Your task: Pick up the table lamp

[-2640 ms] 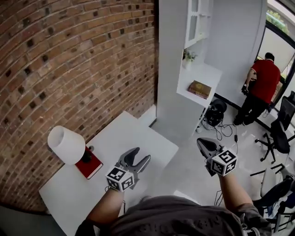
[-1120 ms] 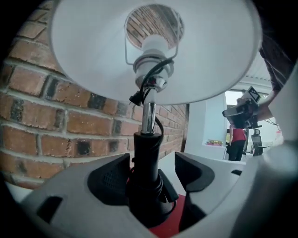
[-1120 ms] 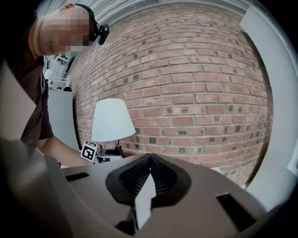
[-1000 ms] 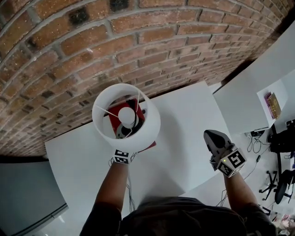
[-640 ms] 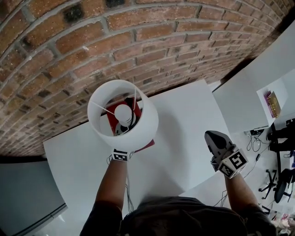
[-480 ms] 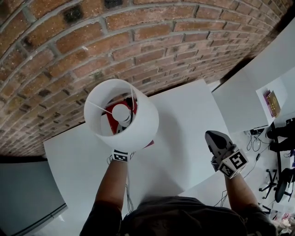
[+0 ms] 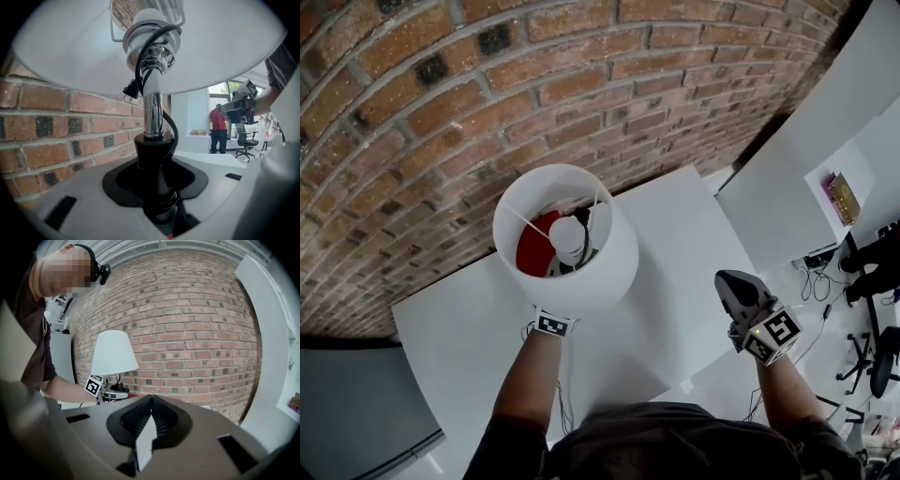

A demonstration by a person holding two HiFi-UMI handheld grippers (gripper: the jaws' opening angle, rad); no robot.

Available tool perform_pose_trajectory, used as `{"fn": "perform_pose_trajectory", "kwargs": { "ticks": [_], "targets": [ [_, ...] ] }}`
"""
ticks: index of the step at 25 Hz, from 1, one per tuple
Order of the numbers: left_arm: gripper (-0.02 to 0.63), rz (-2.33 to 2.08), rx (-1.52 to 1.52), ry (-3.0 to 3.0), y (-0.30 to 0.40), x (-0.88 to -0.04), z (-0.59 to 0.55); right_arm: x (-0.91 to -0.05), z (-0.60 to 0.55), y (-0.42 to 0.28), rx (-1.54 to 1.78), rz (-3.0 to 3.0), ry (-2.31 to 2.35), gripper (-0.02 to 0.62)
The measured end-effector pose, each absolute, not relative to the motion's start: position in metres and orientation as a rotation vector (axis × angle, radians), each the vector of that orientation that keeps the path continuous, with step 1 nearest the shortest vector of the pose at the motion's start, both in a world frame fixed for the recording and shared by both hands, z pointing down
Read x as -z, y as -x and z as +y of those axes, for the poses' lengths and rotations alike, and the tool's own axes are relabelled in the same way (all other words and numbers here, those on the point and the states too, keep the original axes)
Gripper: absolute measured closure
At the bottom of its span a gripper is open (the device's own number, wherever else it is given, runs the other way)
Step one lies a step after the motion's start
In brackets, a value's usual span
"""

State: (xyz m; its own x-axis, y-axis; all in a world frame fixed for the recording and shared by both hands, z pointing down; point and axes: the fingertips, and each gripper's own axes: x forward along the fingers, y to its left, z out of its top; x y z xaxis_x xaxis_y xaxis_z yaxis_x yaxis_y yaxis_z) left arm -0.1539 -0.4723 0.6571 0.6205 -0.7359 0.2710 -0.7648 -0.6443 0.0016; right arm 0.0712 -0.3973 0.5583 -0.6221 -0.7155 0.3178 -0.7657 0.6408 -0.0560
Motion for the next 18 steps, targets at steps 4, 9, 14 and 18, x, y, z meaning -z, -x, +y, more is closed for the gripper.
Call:
{"fn": "perform_pose_trajectory", "kwargs": {
  "ticks": [4, 9, 14, 18],
  "targets": [
    [0.462, -1.173, -0.415, -2.766, 0.121, -0.641, -0.465, -0.549, -0.388, -0.091, -0.257, -2.587, -1.250, 0.600],
    [0.462, -1.032, -0.459, -2.829, 0.068, -0.615, -0.461, -0.530, -0.373, -0.123, -0.246, -2.566, -1.350, 0.600],
    [0.462, -0.881, -0.489, -2.900, -0.001, -0.582, -0.453, -0.507, -0.353, -0.177, -0.221, -2.522, -1.476, 0.600],
    [0.462, -0.721, -0.499, -2.985, -0.070, -0.552, -0.443, -0.485, -0.326, -0.237, -0.205, -2.432, -1.644, 0.600]
  ]
}}
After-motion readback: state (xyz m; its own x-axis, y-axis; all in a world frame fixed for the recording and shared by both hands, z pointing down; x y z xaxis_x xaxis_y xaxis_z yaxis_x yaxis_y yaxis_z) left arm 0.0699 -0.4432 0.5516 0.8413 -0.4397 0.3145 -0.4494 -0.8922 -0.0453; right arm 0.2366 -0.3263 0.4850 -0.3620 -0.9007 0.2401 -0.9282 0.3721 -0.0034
